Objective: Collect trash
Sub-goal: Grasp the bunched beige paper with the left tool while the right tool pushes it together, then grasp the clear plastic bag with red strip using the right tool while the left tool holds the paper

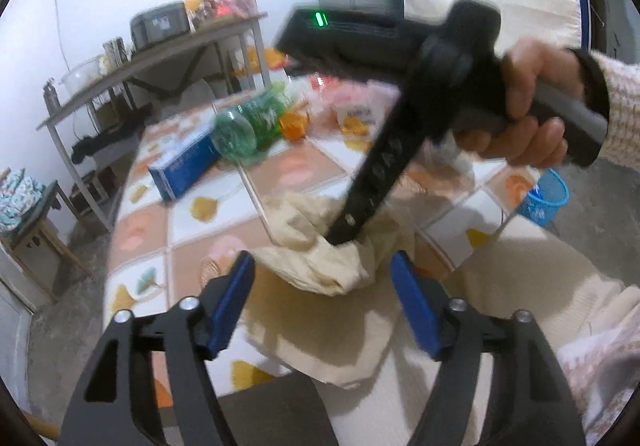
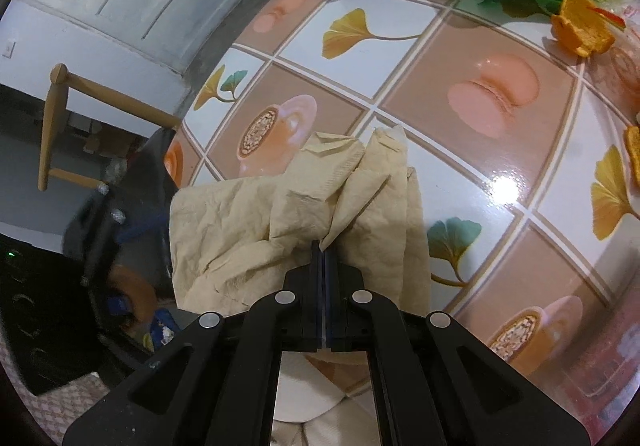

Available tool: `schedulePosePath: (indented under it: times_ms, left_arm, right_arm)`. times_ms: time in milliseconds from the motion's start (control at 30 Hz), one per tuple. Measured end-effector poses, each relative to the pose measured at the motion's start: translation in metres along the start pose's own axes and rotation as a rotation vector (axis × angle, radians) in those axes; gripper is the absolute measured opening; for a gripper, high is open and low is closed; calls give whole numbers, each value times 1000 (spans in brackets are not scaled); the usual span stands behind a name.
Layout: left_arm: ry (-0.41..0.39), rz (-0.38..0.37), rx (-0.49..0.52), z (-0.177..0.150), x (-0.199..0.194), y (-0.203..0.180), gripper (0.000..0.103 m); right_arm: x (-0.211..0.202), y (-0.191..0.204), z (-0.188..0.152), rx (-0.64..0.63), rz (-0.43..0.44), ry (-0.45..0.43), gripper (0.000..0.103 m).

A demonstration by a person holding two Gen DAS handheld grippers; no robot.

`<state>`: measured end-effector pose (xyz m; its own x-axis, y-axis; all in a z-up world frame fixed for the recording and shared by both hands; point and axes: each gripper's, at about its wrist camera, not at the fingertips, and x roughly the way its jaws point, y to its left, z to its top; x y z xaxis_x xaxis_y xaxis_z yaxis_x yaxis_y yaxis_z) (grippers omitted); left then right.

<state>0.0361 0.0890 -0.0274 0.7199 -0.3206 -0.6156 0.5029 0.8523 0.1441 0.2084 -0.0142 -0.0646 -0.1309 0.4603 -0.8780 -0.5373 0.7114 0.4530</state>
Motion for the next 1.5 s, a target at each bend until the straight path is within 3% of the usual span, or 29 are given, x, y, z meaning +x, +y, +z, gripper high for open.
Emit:
schedulePosePath:
  times_ms: [133,333,467,900,1100,1200,1433,1500]
  left_arm:
    - [-30,-10,-2,8,6,2,78]
    - [66,-44,51,6,45,-7,78]
    - [96,-82,30,5,58,-8,78]
    - [139,-111,-38,9,68,0,37]
    - [153,-102,-67,11,70,5,27]
    - [157,-103,-96,12,71,9,22]
    - [161,-117,-198,12,73,22,15]
    - [161,-120,-218,12,73,24,14]
  right_arm:
    - [9,8,4,5,-5,2,0]
    - [14,8,7,18,9,5,0]
    - [15,6,7,17,21,3,0]
    - [-5,0,0,-2,75,-72,7]
    - [-58,-9,-21,36,122,-215,22]
    - [-107,-12,-42,39,121,-363,33]
    - [-185,-53,-76,168,8,-612,44]
    - [-197,-70,-78,231,-5,-648,49]
